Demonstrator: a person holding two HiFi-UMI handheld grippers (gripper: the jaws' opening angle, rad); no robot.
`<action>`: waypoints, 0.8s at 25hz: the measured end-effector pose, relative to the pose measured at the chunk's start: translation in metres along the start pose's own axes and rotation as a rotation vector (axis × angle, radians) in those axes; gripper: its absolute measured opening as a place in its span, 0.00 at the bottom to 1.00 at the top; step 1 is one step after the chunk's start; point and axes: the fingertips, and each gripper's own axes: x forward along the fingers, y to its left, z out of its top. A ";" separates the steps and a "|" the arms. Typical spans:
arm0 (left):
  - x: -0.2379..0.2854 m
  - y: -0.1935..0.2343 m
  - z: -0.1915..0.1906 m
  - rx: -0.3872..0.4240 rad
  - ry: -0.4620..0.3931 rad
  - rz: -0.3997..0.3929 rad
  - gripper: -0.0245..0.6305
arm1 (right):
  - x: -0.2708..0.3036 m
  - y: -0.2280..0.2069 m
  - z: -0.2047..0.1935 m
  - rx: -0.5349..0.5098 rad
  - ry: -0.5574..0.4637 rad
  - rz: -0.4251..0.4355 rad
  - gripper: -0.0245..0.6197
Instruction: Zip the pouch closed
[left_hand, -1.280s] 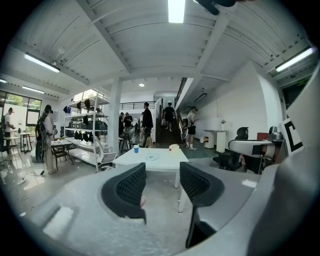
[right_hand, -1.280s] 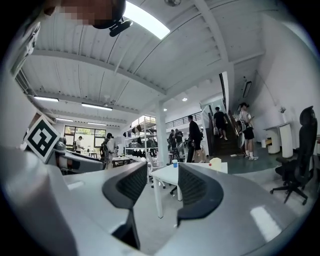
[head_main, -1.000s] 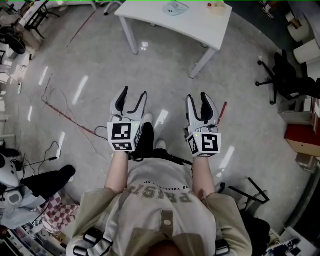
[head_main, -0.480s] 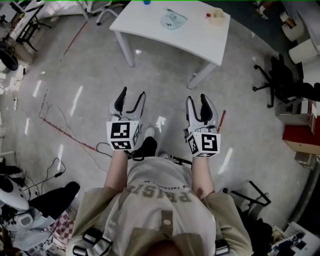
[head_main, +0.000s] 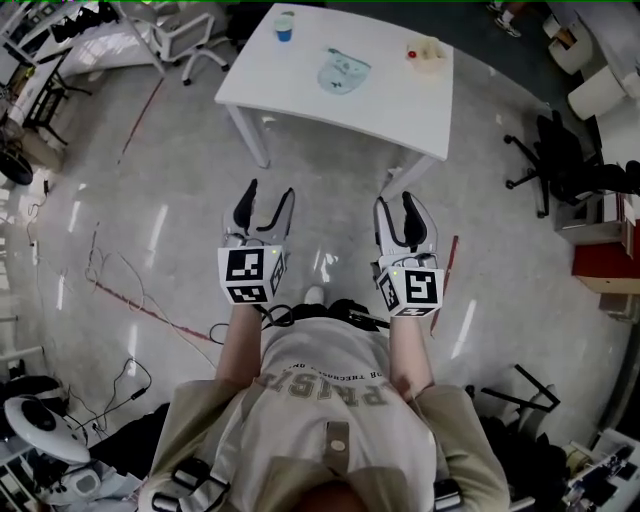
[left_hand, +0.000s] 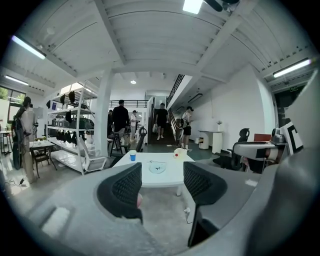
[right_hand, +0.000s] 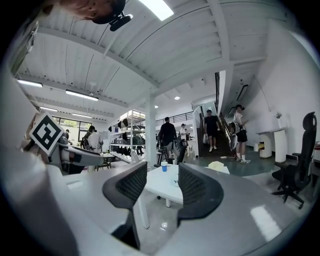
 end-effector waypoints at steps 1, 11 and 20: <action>0.004 0.003 -0.001 -0.001 0.005 -0.003 0.45 | 0.005 0.000 -0.002 0.001 0.006 -0.002 0.30; 0.040 0.019 -0.025 -0.023 0.067 -0.029 0.45 | 0.038 -0.009 -0.029 0.016 0.068 -0.029 0.30; 0.093 0.028 -0.029 -0.036 0.103 -0.012 0.45 | 0.087 -0.039 -0.042 0.016 0.109 -0.010 0.30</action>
